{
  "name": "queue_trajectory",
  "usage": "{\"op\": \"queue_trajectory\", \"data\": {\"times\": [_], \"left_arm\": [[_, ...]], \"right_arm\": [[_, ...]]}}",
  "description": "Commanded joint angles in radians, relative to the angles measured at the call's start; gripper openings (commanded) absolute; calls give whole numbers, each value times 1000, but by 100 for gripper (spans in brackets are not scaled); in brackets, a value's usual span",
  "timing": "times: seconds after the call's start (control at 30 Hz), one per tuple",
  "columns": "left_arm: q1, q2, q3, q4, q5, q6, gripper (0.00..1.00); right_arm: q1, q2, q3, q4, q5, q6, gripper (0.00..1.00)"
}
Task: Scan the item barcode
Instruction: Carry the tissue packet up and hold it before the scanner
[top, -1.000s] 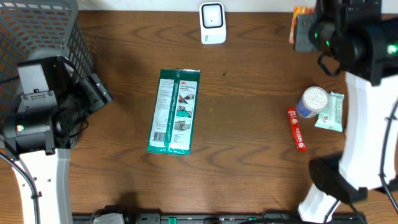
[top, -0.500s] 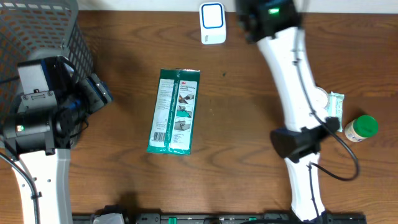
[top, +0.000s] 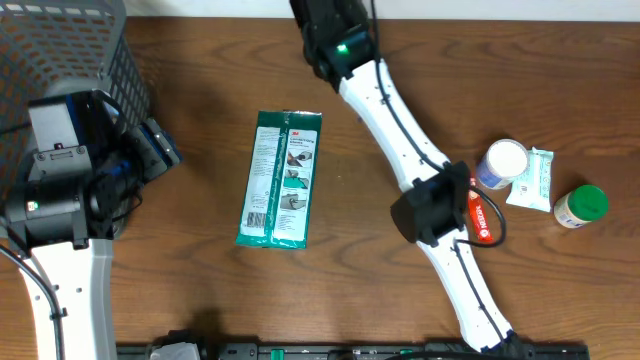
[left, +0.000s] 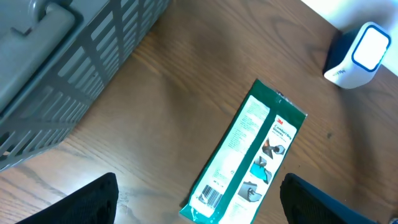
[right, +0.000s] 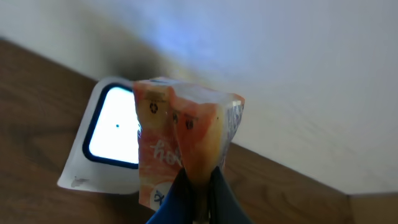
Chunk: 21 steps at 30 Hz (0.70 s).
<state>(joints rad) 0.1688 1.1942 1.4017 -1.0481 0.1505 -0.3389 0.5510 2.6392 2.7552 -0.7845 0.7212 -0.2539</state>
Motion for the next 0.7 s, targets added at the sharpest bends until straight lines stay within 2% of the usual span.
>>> {"op": "queue_trajectory", "data": {"times": [0.0,0.33,0.67], "left_arm": [[5,1,3,-3,-6,13,81],[5,1,3,-3,-6,13,81],[5,1,3,-3,-6,13,81]], "right_arm": [[-3,63,11,27,34,-78,1],[-8,144,10,131,112,-222,1],[-16,159,-54,172,113,-226,1]]}}
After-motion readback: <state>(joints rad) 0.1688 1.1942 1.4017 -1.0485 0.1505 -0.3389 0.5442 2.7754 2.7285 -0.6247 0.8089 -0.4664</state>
